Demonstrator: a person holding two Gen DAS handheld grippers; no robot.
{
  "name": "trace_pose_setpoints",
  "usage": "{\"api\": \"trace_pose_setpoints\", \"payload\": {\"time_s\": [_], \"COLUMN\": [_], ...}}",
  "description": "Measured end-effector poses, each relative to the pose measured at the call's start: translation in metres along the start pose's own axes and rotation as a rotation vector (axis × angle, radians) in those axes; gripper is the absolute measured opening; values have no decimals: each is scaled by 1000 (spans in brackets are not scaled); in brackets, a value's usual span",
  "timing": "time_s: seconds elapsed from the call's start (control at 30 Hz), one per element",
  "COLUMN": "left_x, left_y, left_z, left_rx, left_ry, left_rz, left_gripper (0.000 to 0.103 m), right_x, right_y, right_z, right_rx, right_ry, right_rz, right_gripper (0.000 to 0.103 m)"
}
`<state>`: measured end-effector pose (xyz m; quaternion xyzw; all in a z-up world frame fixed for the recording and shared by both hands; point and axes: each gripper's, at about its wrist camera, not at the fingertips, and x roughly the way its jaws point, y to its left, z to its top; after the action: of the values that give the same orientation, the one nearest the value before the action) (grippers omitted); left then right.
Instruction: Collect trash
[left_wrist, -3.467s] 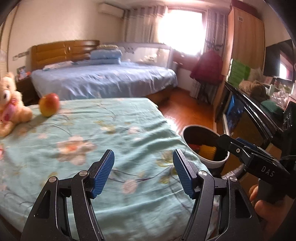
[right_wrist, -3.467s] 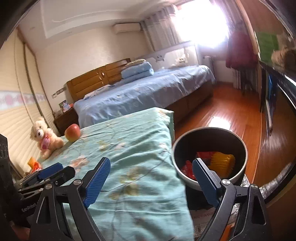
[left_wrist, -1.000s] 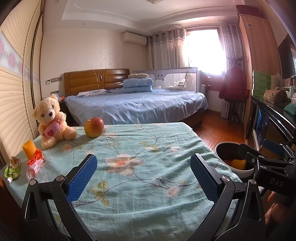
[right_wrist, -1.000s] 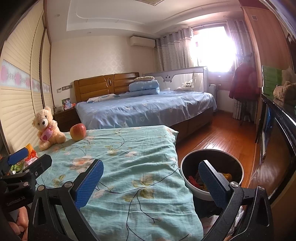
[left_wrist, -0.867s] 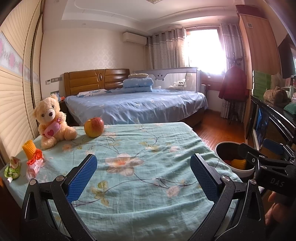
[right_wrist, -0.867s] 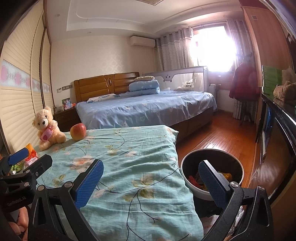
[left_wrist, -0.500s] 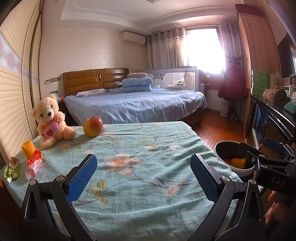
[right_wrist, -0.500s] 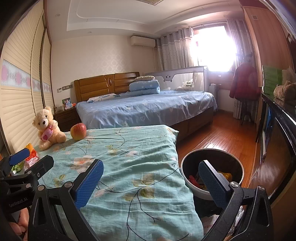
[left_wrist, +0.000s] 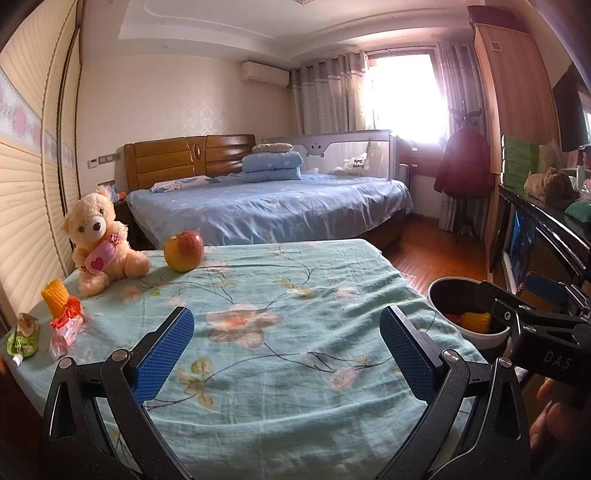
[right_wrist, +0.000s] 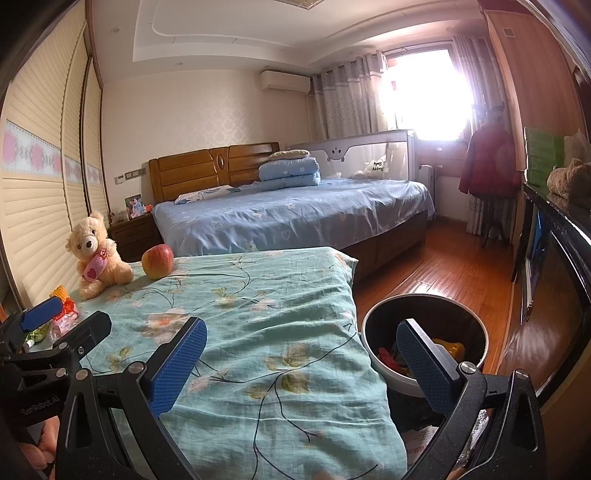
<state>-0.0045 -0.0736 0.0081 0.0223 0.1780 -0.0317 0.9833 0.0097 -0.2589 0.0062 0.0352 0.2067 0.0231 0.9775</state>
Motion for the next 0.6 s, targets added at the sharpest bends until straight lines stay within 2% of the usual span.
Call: {"api": "trace_pose_setpoints", "payload": {"time_s": [0.6], "left_x": [9], "left_y": [1], "left_z": [0], "left_rx": [12], "left_ry": [14], "left_rz": [-1], "left_gripper": [103], "right_x": [0], "right_y": [1], "right_z": [-3], "right_rx": [-6], "right_ry": [13], "right_rz": [8], "right_gripper": [103]}}
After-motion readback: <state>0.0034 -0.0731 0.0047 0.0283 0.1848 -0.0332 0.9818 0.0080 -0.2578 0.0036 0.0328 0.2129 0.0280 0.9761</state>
